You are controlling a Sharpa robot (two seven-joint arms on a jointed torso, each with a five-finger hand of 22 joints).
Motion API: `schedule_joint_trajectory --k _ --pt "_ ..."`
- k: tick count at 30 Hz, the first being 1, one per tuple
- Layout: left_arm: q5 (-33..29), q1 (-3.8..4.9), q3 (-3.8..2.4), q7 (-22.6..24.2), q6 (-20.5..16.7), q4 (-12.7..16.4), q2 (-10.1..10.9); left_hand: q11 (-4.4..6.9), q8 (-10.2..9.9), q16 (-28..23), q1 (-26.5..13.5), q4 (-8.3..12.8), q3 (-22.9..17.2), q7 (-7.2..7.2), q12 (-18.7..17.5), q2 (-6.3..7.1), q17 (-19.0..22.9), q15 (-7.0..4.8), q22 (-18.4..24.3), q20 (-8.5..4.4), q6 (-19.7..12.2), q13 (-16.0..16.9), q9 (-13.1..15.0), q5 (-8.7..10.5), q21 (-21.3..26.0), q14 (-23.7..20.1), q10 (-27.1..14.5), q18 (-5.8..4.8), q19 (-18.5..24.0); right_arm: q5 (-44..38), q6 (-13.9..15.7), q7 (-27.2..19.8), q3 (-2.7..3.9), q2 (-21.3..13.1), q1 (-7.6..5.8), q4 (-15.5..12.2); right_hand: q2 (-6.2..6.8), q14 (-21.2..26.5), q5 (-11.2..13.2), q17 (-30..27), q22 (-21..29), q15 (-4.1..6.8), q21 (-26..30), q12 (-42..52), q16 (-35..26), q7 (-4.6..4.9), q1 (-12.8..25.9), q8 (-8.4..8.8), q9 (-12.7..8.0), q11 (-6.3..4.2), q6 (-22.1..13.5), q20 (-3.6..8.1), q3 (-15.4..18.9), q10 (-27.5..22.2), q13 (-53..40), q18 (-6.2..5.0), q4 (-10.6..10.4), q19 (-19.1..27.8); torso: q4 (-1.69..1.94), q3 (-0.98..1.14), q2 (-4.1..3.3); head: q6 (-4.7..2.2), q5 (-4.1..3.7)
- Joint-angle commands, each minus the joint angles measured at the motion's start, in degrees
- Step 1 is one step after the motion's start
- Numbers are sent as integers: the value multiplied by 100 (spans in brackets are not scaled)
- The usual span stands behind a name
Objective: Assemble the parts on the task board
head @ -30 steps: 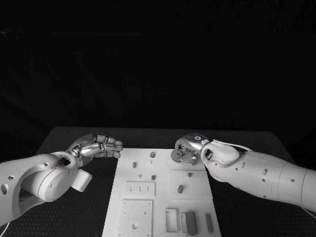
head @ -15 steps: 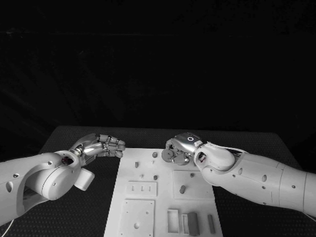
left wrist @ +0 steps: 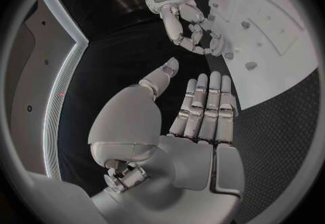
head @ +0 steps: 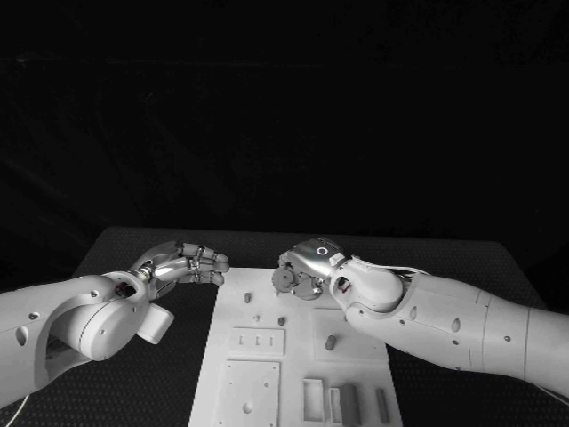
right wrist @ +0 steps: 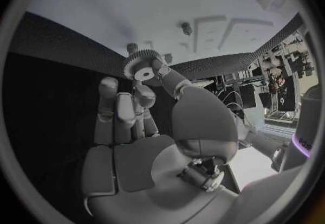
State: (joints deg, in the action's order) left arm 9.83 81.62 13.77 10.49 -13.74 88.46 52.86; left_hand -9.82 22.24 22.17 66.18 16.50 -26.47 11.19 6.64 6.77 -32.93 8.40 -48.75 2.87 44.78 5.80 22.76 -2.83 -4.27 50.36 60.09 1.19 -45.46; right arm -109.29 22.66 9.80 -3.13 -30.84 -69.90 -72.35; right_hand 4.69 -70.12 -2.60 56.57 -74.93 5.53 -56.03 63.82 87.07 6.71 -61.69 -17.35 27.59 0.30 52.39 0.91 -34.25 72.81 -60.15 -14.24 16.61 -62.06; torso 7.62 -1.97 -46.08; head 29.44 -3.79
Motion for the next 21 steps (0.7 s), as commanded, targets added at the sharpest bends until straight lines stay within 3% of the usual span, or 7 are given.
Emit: schedule_joint_trajectory --k 1,4,8,11,16,21 --pt "21 14 -4 54 47 14 -26 4 -37 -38 -2 1 32 -26 -35 -51 -6 6 6 -11 1 -8 -7 -10 32 -31 -9 -80 20 -268 -110 75 -19 115 -2 76 44 -32 -19 -2 -91 10 -25 -35 -10 9 36 -5 118 3 60 18 -33 43 6 -76 -8 -39 12 -1 -4 -9 -35" --pt "21 15 -4 46 51 4 -43 4 -37 -39 -2 1 32 -26 -35 -51 -6 6 6 -11 1 -8 -7 -10 32 -31 -9 -80 19 -247 -140 55 -112 259 -1 184 47 -31 -19 -7 -91 10 -24 -37 -12 9 36 -5 119 3 60 19 -36 44 7 -76 -8 -39 28 -1 -6 4 -32" --pt "21 15 -4 50 58 -5 -57 4 -37 -40 -3 0 32 -25 -36 -51 -8 6 6 -11 1 -9 -8 -10 32 -30 -9 -80 19 -244 -162 39 -169 373 13 240 49 -30 -19 -11 -90 10 -22 -40 -14 9 38 -4 119 3 59 19 -38 46 8 -76 -9 -38 41 0 -14 12 -49" --pt "21 15 -4 40 55 -3 -56 3 -38 -41 -3 0 33 -25 -37 -52 -8 6 7 -11 1 -9 -8 -10 32 -30 -9 -80 19 -195 -171 47 -181 407 25 261 51 -28 -19 -17 -90 10 -21 -42 -16 9 39 -3 119 3 58 20 -40 46 9 -76 -9 -38 42 -3 -16 36 -31" --pt "21 15 -4 40 51 -6 -61 3 -38 -43 -4 0 33 -24 -38 -50 -10 6 7 -11 1 -9 -8 -10 32 -29 -9 -80 19 -188 -198 58 -182 437 25 292 53 -27 -19 -23 -89 10 -18 -46 -19 10 35 1 119 3 55 21 -47 48 11 -76 -6 -37 49 -14 -20 49 -78" --pt "21 15 -4 39 54 -7 -71 3 -39 -44 -5 0 34 -22 -39 -50 -12 6 8 -11 0 -10 -9 -10 32 -29 -8 -81 19 -202 -226 65 -194 493 27 345 58 -30 -19 -21 -89 10 -16 -49 -21 10 32 3 119 3 52 22 -51 49 11 -76 -4 -36 36 -7 -16 52 -53"
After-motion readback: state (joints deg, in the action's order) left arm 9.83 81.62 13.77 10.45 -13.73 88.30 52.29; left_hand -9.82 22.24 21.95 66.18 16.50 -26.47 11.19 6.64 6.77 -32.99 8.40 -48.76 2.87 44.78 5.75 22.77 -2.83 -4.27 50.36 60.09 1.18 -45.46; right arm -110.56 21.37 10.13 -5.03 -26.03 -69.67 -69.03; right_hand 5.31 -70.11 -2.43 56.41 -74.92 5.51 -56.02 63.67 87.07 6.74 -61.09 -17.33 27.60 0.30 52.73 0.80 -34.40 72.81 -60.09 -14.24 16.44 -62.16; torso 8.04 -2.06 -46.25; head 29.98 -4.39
